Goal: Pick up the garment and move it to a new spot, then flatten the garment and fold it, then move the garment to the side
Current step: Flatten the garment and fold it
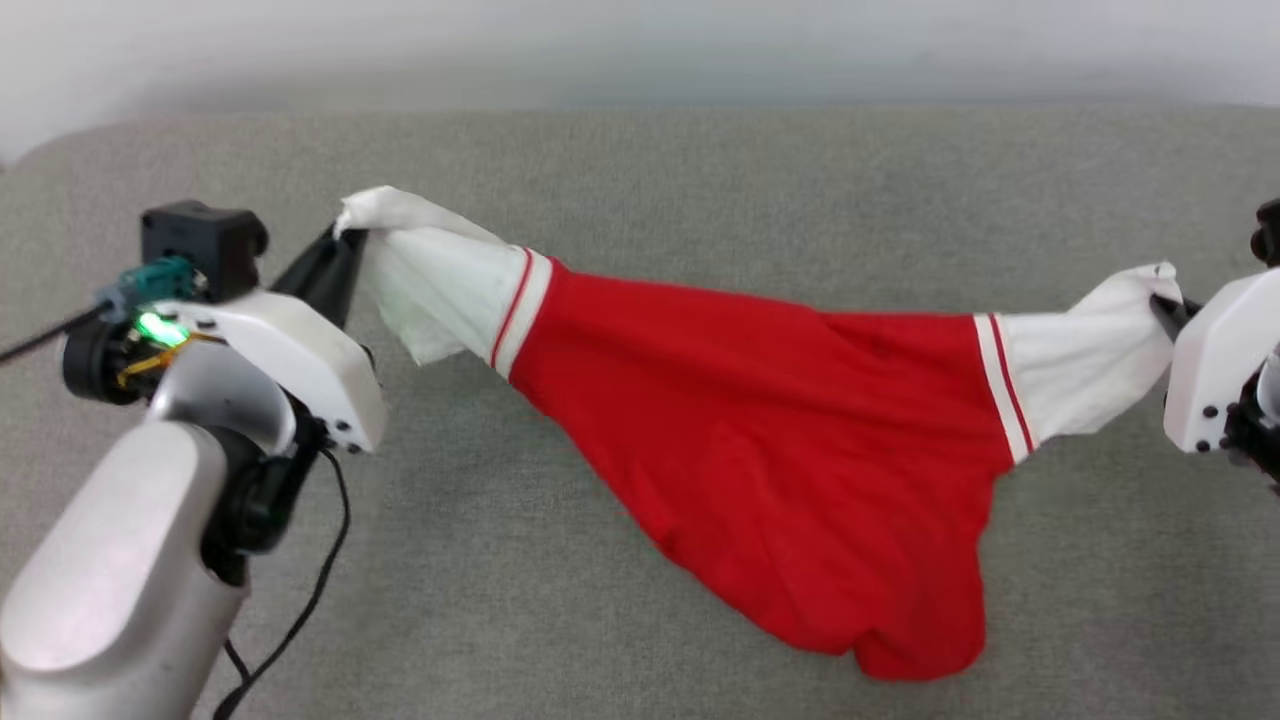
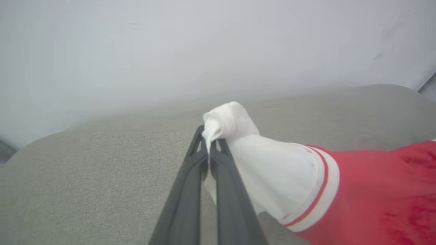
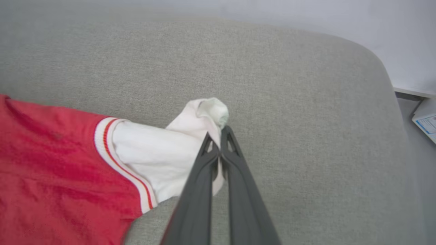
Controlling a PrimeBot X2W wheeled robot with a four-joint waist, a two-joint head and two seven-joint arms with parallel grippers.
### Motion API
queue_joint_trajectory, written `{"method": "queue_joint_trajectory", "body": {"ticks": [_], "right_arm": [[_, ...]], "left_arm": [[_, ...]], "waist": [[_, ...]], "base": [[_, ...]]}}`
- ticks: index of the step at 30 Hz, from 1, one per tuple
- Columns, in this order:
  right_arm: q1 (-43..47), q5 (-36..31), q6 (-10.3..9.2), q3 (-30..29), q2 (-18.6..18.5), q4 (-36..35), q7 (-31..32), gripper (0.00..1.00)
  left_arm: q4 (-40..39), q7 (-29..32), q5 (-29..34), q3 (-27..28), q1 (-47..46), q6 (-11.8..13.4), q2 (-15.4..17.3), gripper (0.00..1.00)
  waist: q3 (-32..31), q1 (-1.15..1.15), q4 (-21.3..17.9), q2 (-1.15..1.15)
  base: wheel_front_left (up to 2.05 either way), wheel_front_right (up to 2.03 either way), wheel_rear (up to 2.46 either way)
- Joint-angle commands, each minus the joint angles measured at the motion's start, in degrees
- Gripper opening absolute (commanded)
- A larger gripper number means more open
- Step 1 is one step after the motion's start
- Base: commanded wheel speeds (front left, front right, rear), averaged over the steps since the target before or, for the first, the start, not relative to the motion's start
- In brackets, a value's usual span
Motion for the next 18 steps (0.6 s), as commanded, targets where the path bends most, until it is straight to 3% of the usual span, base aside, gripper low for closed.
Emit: {"method": "queue_joint_trajectory", "body": {"ticks": [1,10,18], "right_arm": [[-1.67,-0.52,-0.04,0.29,0.2,0.66,-0.5,0.0],[-11.05,-1.05,-0.04,2.99,0.63,5.76,-3.66,0.0],[-23.11,-1.66,-0.04,5.63,0.46,11.75,-7.97,0.0]], "left_arm": [[1.12,0.04,-0.2,0.71,-1.15,0.01,0.73,0.0],[13.07,-0.37,0.2,1.69,-13.46,-2.39,-0.05,0.0],[25.17,-5.17,3.03,2.02,-27.71,-4.03,-1.63,0.0]], "waist": [[-2.7,0.0,-1.34,0.0],[-5.9,0.0,-2.83,0.0],[-3.45,0.0,-4.03,0.0]], "base": [[0.0,0.0,0.0],[0.0,0.0,0.0],[0.0,0.0,0.0]]}}
